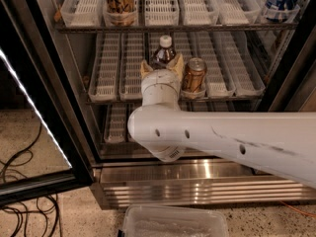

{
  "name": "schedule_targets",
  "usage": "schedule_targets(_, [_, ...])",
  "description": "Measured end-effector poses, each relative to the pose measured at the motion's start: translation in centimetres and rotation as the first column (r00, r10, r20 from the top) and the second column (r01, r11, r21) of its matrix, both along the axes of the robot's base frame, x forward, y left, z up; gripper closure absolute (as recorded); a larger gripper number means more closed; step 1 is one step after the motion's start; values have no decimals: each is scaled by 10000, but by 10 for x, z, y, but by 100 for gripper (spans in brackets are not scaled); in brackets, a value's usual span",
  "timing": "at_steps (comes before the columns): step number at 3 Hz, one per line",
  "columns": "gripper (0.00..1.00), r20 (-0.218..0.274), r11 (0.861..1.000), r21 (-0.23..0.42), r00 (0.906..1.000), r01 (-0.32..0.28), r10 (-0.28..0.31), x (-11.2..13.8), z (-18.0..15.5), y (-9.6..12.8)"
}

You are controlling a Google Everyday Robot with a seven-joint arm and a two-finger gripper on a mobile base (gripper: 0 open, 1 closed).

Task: Pick blue plastic bottle from middle shelf of fridge

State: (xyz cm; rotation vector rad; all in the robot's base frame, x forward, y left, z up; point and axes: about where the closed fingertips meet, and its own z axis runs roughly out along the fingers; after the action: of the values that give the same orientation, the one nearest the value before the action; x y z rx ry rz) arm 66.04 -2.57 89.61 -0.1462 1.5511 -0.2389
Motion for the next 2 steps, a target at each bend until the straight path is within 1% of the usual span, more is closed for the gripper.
schedule_targets(2, [81, 2, 10000, 0, 10000, 0, 0, 0, 0, 0])
